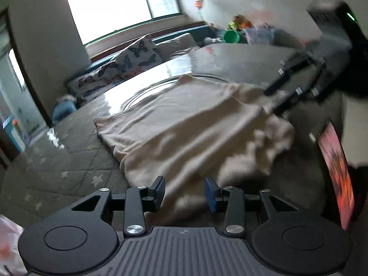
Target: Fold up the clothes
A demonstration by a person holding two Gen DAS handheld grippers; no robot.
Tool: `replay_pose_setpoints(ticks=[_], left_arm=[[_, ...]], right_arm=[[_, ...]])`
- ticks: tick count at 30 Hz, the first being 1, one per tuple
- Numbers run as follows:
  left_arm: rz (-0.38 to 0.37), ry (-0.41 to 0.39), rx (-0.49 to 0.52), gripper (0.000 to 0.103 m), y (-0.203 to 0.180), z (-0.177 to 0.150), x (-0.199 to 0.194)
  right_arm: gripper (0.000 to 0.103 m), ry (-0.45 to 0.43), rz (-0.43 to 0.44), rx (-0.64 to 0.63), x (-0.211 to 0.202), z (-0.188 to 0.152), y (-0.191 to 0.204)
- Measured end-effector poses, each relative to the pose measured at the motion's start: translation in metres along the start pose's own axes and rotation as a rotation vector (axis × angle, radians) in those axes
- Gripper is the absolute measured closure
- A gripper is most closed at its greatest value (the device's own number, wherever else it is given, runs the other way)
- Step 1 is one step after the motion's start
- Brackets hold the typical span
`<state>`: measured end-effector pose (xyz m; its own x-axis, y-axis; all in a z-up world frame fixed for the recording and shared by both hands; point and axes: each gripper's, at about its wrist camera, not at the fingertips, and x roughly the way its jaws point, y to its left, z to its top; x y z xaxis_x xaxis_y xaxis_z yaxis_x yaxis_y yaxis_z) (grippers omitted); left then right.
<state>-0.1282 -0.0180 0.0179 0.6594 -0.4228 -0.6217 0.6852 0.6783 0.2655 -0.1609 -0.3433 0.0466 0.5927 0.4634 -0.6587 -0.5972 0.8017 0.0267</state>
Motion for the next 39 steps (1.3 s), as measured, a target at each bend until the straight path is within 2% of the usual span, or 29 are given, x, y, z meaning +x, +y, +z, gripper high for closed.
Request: replay_pose_setpoints(ticks=[4, 7, 12, 15, 17, 26, 34, 36, 39], left_arm=[[0.02, -0.043, 0.124, 0.062, -0.02, -0.006, -0.01], [0.008, -0.072, 0.189, 0.062, -0.031, -0.007, -0.002], [-0.016, -0.091, 0.234, 0.067, -0.039, -0.007, 0.015], [-0.04, -0.1, 0.206, 0.086, -0.037, -0.003, 0.021], [-0.03, -0.119, 0.194, 0.091, -0.036, 0.0, 0.022], [-0.025, -0.182, 0.05, 0.092, 0.003, 0.04, 0.028], [-0.055, -0.176, -0.035, 0.093, 0.024, 0.055, 0.043], [-0.059, -0.178, -0.039, 0.092, 0.023, 0.053, 0.041], [-0.054, -0.18, -0.037, 0.089, 0.018, 0.044, 0.038]], right_arm=[[0.046, 0.018, -0.009, -0.013, -0.007, -0.006, 0.0], [0.046, 0.03, -0.015, -0.022, -0.006, -0.008, 0.002], [0.046, 0.023, -0.011, -0.041, -0.01, -0.007, 0.005], [0.046, 0.02, -0.007, -0.044, -0.012, -0.006, 0.005], [0.046, 0.022, -0.008, -0.051, -0.013, -0.006, 0.006], [0.041, 0.033, 0.028, -0.127, -0.009, 0.004, 0.014], [0.041, 0.003, 0.039, -0.172, 0.017, 0.014, 0.022], [0.045, -0.002, 0.026, -0.188, 0.022, 0.014, 0.024], [0.075, 0.012, 0.015, -0.212, 0.031, 0.014, 0.028]])
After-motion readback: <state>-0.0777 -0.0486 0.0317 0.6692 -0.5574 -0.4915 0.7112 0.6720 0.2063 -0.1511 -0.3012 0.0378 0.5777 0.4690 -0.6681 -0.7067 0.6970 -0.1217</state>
